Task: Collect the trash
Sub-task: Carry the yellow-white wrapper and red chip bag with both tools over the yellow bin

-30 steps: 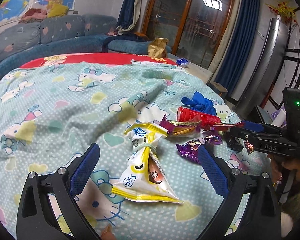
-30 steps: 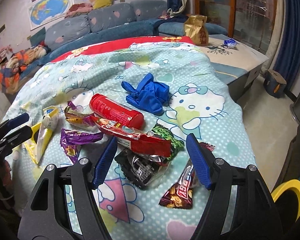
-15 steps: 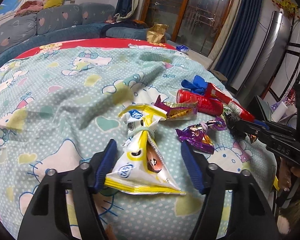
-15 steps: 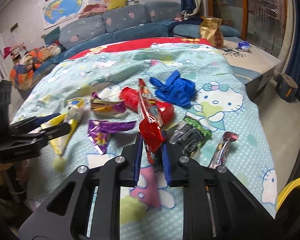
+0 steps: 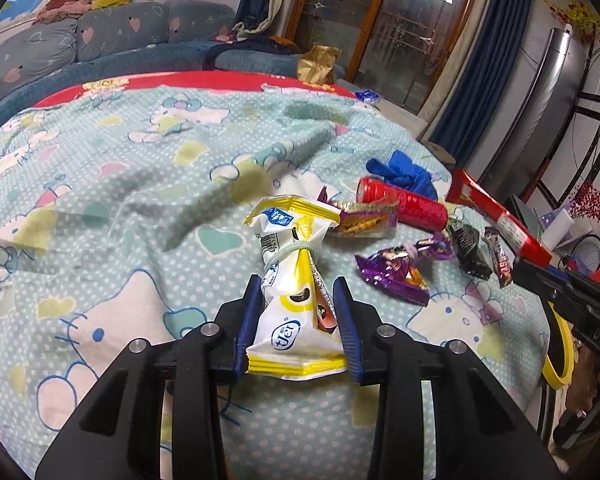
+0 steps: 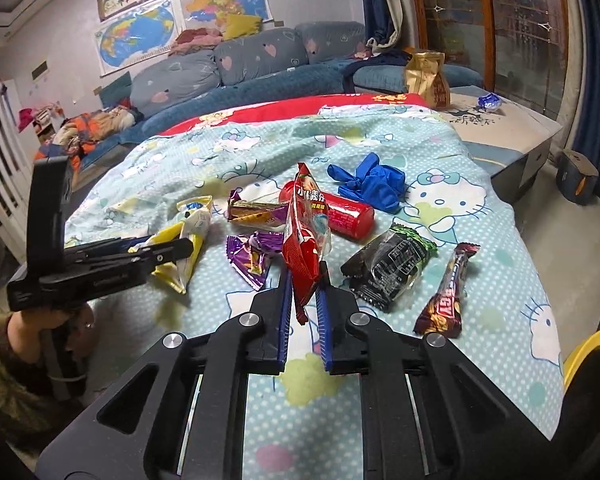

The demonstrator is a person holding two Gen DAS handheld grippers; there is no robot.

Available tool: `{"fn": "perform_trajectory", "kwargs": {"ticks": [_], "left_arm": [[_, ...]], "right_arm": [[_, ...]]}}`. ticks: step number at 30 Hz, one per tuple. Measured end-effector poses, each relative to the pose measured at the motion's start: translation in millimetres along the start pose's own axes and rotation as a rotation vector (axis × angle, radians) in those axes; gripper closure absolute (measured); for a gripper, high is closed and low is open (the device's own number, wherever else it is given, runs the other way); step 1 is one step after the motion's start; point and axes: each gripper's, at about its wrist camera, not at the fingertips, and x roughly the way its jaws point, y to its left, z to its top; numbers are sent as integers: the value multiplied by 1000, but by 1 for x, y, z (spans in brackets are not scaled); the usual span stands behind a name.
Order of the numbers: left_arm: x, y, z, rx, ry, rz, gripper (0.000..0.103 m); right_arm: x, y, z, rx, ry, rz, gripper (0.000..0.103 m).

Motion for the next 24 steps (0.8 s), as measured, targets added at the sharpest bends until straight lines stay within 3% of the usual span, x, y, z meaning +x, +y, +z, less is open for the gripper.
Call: {"fn": "perform_trajectory", "kwargs": {"ticks": [10,24], "left_arm": [[-31,-17,14,29,-96,-36,69],[-55,-67,16,116,-139,-132,69]], "right_arm": [[-26,-8,-10,33,-32,-20,95],[-51,-25,-18,52,-64,-69,95]]}}
